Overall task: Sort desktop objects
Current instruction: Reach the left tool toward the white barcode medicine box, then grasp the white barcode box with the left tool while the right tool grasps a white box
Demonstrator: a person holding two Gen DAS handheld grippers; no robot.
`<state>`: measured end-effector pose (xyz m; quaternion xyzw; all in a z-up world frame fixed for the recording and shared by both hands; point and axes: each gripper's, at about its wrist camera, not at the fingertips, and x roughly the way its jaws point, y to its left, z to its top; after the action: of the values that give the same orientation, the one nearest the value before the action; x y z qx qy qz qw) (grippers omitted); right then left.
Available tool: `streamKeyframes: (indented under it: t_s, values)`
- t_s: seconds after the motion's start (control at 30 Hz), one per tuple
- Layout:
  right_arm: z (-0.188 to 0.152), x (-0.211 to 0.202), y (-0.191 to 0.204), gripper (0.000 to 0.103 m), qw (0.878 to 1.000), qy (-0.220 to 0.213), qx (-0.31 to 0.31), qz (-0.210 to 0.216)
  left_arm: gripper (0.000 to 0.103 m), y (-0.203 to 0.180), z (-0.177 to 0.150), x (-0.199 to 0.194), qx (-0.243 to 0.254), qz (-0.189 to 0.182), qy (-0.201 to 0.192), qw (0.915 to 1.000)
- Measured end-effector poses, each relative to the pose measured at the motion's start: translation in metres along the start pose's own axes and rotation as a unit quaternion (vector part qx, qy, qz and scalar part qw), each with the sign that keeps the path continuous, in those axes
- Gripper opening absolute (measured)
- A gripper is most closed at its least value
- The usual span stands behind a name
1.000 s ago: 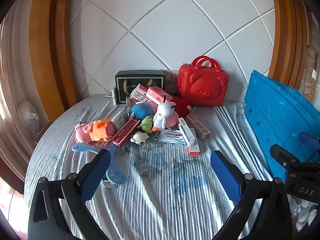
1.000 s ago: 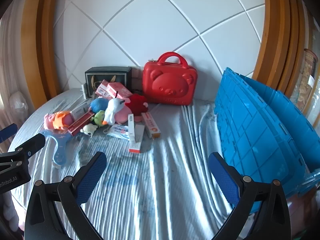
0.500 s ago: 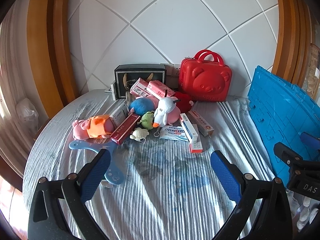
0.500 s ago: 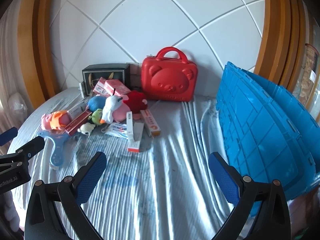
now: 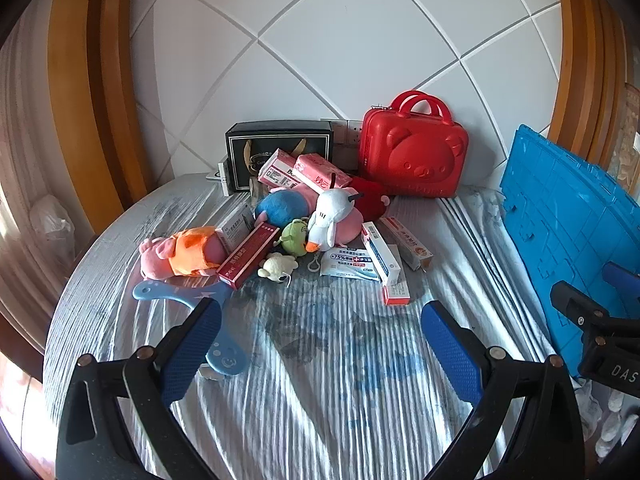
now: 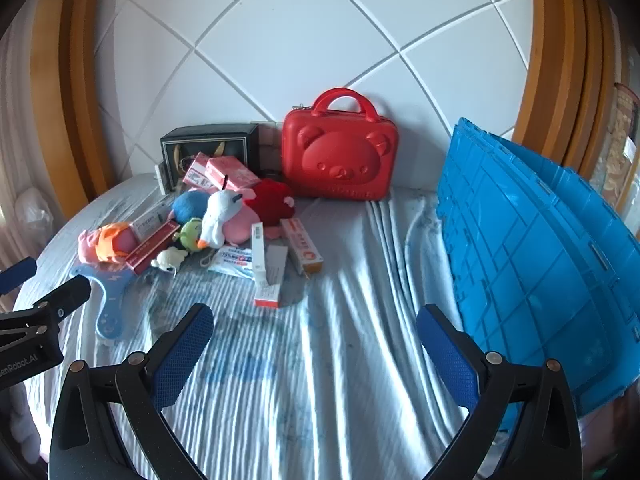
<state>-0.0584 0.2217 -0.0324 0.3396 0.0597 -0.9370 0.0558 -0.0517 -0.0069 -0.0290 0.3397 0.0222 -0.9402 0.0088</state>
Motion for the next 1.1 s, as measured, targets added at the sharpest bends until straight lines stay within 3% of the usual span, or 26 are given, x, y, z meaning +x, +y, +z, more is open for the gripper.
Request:
streamKeyframes:
  t_s: [0.63, 0.83, 1.1]
  values:
    - [-0.005, 0.034, -0.007, 0.103, 0.999, 0.035, 0.012, 0.002, 0.102, -0.002, -0.005, 0.039, 0.004, -0.007, 0.048, 0.9988]
    - [-0.011, 0.071, -0.02, 0.103, 0.997, 0.072, 0.025, 0.003, 0.101, 0.001, -0.013, 0.081, 0.0, -0.002, 0.098, 0.9952]
    - [-0.01, 0.141, -0.049, 0.103, 0.991, 0.127, 0.049, 0.001, 0.102, 0.0, -0.002, 0.172, -0.014, 0.011, 0.168, 0.9855]
